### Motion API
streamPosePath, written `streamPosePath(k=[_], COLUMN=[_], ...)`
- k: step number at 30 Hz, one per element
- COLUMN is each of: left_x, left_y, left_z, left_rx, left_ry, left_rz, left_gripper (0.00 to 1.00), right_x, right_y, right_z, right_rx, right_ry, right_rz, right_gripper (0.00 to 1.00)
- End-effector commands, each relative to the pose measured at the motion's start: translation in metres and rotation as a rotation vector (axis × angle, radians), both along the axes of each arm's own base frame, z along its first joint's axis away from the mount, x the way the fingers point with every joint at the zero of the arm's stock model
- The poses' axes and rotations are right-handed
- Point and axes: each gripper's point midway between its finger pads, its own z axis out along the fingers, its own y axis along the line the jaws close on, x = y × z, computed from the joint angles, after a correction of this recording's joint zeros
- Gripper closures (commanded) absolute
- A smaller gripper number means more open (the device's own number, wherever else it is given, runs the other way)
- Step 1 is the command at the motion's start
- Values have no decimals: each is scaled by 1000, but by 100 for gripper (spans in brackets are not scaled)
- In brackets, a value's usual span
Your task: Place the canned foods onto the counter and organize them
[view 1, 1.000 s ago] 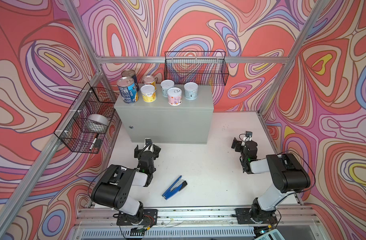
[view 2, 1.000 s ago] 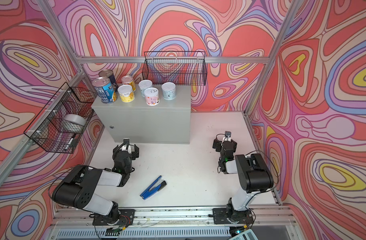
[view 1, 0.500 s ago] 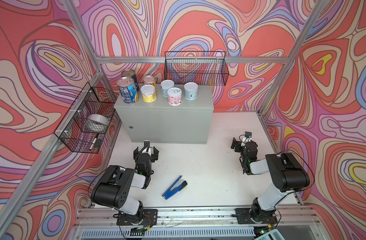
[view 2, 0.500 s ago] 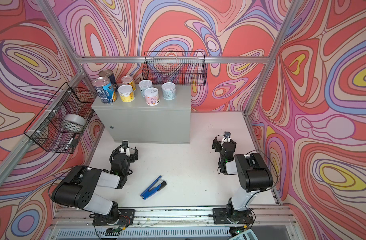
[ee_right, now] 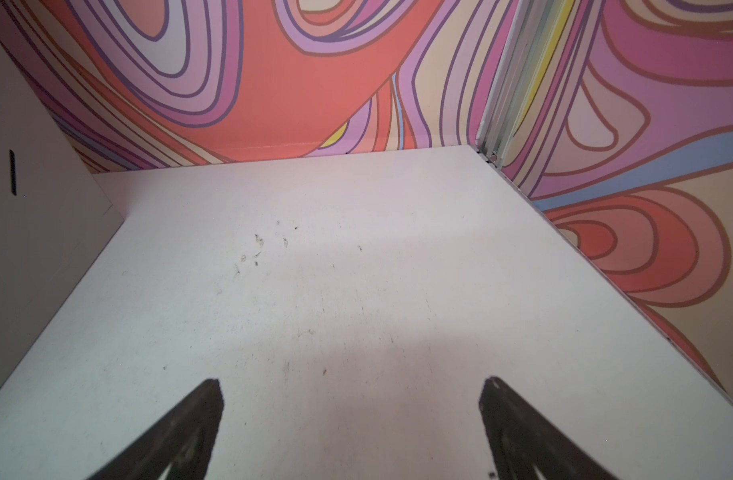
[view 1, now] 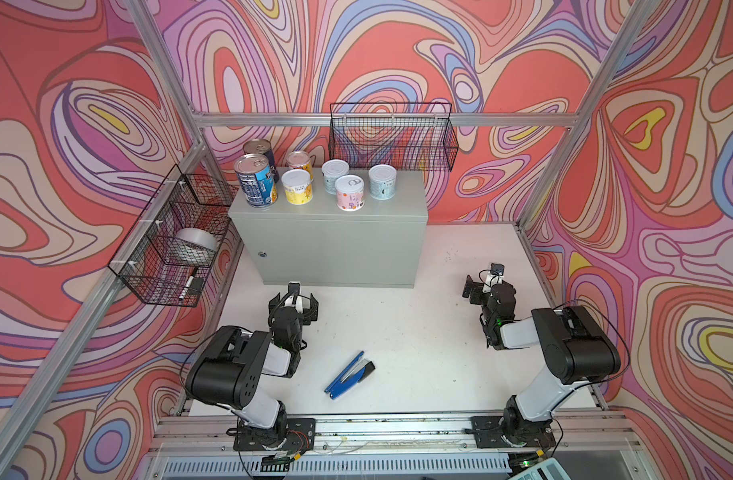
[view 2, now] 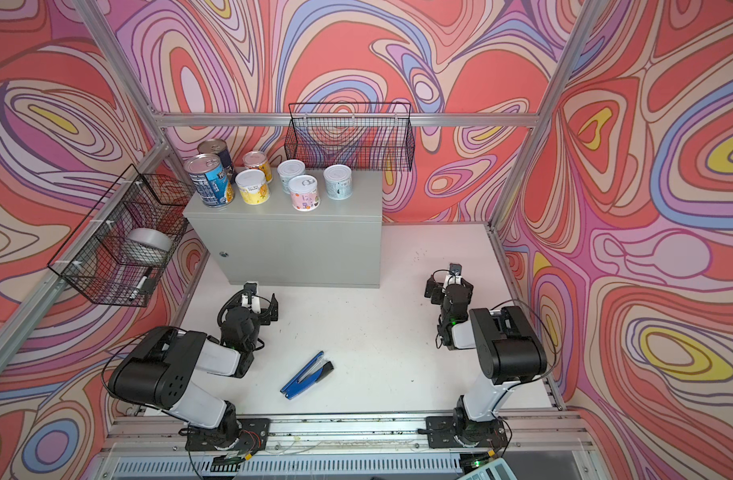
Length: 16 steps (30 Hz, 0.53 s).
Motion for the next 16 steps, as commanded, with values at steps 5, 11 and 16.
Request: streamPosePath(k=[5,11,16], left_x=[1,1,1], left_y=[0,0,0], left_z=[12,12,12], left_rx=[-11,-11,-12], left_ry=[-60,-60,-59], left_rz=[-5,-6,-5], left_gripper=[0,0,0], right_x=[2,3,3], right_y=[-2,0,0], right_z=[1,-1,0], right_rx=[-6,1,1], right_ry=[-5,5,-1], right_rz=[-7,2,0], right_gripper=[1,2,2])
